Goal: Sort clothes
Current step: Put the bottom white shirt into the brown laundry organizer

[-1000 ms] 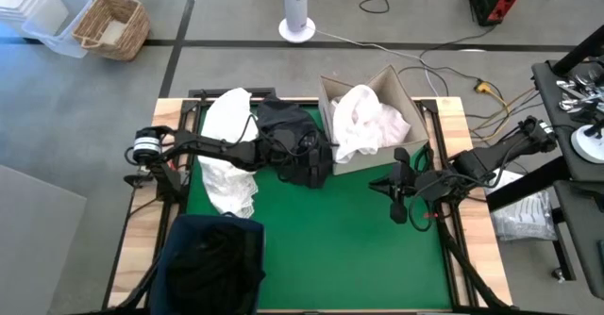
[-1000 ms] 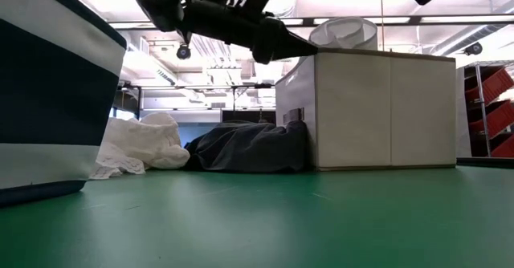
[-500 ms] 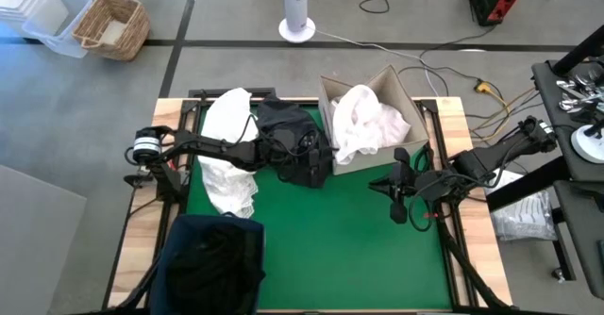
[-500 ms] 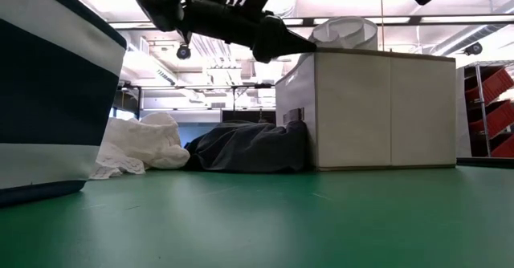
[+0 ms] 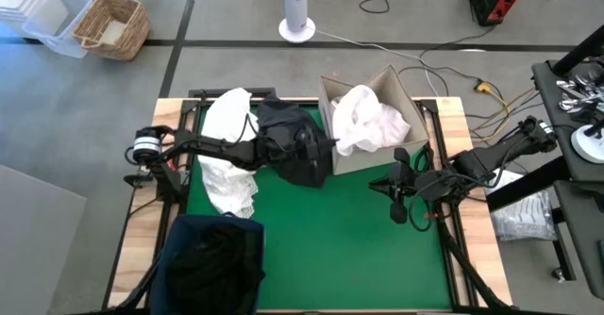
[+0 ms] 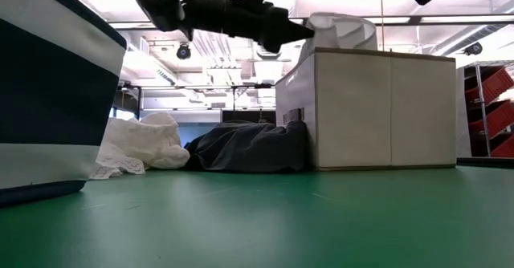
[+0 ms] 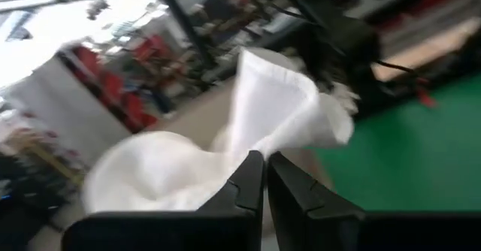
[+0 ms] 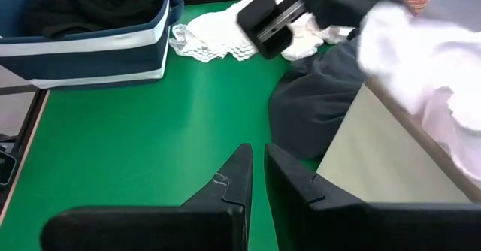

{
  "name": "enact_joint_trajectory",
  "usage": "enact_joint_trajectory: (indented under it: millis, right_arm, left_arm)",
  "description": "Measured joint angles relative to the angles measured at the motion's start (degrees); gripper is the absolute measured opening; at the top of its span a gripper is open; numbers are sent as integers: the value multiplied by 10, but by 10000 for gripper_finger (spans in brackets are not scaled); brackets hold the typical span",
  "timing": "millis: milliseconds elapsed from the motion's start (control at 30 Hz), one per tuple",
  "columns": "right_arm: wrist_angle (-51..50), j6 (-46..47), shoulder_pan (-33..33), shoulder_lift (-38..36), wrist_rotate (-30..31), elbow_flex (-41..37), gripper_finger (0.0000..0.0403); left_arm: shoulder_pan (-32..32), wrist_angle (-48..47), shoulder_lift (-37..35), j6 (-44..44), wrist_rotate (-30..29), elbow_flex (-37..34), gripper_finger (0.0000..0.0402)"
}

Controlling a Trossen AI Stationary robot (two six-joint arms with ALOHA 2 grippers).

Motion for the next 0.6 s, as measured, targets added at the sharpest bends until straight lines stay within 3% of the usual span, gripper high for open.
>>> enact_joint_trajectory:
  millis: [333, 600]
  right_arm:
    - [0, 0, 0, 0, 0, 0, 28]
    - [3, -7, 0, 0, 1, 0, 28]
  left_arm:
    - [47, 61, 0, -40, -4, 0, 0]
    - [59, -17, 40, -60, 5, 79, 0]
